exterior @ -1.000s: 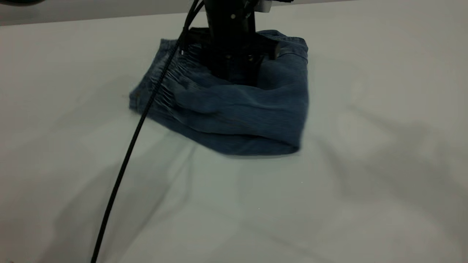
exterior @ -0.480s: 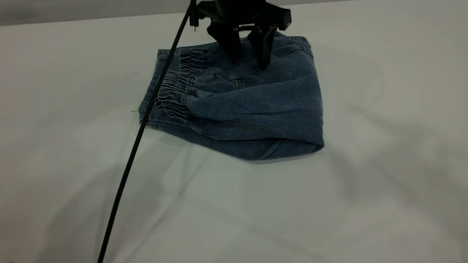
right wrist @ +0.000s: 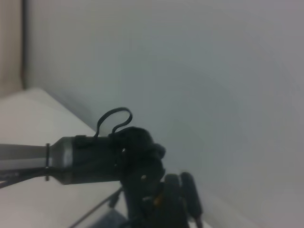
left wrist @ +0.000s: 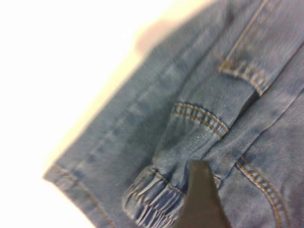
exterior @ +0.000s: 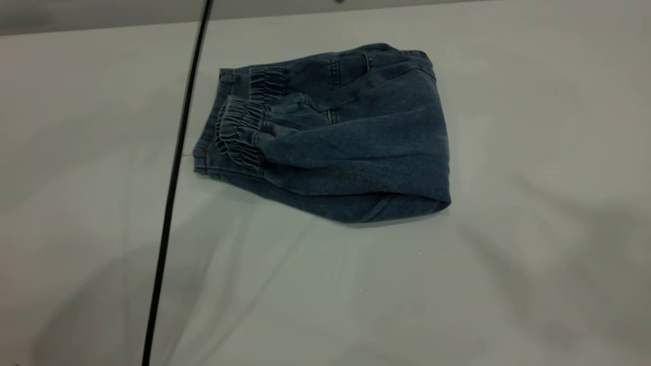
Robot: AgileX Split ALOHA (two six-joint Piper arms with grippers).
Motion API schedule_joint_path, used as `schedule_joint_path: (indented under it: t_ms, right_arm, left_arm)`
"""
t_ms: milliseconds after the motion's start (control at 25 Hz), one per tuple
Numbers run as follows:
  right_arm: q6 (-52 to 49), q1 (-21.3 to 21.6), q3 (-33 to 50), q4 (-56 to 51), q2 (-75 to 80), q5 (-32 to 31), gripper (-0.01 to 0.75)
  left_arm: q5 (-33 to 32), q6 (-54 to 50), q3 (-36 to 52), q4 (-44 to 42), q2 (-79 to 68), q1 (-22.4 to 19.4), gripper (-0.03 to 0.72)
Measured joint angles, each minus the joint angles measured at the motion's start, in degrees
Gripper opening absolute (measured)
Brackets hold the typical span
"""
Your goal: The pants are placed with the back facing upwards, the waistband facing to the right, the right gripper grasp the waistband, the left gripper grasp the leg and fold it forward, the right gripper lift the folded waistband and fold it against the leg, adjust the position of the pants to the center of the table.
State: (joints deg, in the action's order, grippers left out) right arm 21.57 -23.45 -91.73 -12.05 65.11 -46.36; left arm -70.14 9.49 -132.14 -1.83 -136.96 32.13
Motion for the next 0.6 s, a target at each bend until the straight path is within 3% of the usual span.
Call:
schedule_joint_path:
  t_ms: [320, 600]
  right_arm:
    - [4.33, 0.00, -0.05, -1.62, -7.86, -2.30, 0.580]
    - [3.97, 0.00, -0.05, -3.58, -15.89, -10.72, 0.580]
  left_arm:
    - [-0.06, -0.77, 0.00, -4.82, 13.12, -0.05, 0.462]
    - [-0.06, -3.12, 1.34, -5.70, 26.14, -0.05, 0.462]
